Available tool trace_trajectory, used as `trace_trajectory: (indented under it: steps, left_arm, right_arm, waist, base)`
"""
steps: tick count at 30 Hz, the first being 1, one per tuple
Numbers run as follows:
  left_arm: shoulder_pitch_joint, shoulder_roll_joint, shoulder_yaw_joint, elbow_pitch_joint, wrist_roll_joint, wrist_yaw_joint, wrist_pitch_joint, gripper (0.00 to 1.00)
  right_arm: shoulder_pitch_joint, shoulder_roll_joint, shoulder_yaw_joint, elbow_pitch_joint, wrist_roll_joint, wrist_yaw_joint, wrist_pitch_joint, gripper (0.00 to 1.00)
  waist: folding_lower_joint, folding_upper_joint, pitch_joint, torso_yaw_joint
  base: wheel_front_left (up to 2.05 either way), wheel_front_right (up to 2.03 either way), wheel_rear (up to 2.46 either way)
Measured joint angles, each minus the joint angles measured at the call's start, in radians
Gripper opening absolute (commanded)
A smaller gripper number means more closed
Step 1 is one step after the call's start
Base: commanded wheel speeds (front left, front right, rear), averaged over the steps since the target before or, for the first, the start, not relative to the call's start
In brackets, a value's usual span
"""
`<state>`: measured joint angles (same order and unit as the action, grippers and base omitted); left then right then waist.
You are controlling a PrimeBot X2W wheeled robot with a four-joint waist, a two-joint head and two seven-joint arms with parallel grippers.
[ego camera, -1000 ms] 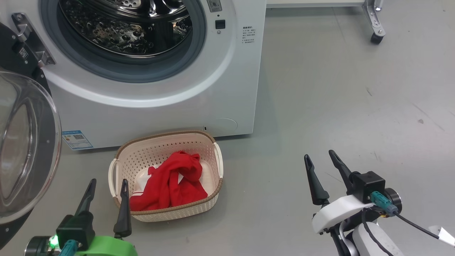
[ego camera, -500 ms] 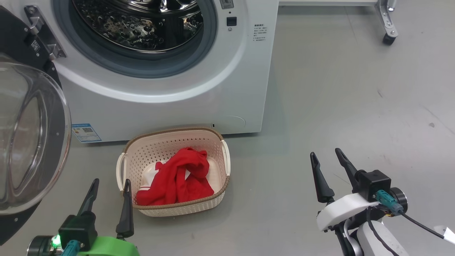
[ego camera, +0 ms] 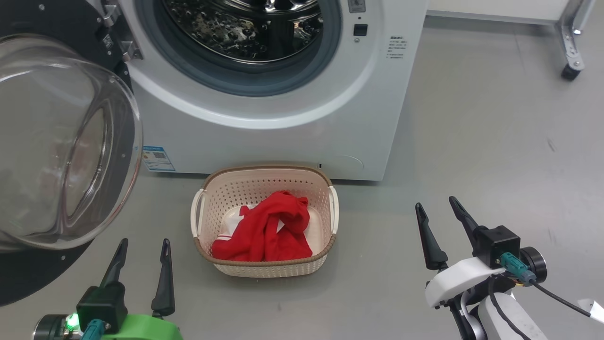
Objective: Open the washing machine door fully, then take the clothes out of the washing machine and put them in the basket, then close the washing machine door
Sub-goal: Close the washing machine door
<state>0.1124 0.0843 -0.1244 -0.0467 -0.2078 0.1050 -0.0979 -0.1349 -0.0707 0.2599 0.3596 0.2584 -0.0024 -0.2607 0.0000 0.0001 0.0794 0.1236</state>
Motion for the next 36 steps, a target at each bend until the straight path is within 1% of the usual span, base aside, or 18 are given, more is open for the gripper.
trace_trajectory:
  steps: [14, 15, 23, 30, 32, 36]
  left_arm:
    - [0.0, -0.003, 0.004, 0.016, 0.0, 0.002, 0.0, 1.0]
    - [0.0, -0.003, 0.004, 0.016, 0.0, 0.002, 0.0, 1.0]
    - [0.001, -0.004, 0.016, 0.034, 0.0, 0.004, -0.002, 1.0]
    - [0.019, -0.004, 0.032, 0.035, 0.0, 0.004, -0.002, 1.0]
    - [0.031, -0.004, 0.041, 0.035, 0.0, 0.004, -0.002, 1.0]
    - [0.037, -0.004, 0.048, 0.033, 0.0, 0.004, -0.002, 1.0]
  right_arm:
    - [0.001, -0.003, 0.003, 0.009, -0.014, 0.001, 0.0, 1.0]
    - [0.001, -0.003, 0.003, 0.009, -0.014, 0.001, 0.0, 1.0]
    - [0.012, -0.002, 0.011, 0.021, -0.019, 0.01, 0.0, 1.0]
    - [0.025, 0.004, 0.031, 0.029, -0.019, 0.015, 0.0, 1.0]
    - [0.025, 0.007, 0.04, 0.031, -0.019, 0.021, 0.0, 1.0]
    - [0.025, 0.008, 0.043, 0.034, -0.019, 0.022, 0.0, 1.0]
  waist:
    - [0.0, 0.0, -0.008, 0.154]
    - [0.0, 0.0, -0.008, 0.154]
    - [0.0, 0.0, -0.027, 0.23]
    - [0.0, 0.0, -0.051, 0.275]
    - [0.0, 0.0, -0.057, 0.282]
    - [0.0, 0.0, -0.062, 0.287]
  base:
    - [0.0, 0.0, 0.0]
    - [0.0, 0.0, 0.0]
    - [0.0, 0.0, 0.0]
    - [0.0, 0.0, 0.0]
    - [0.0, 0.0, 0.0]
    - [0.0, 0.0, 0.0]
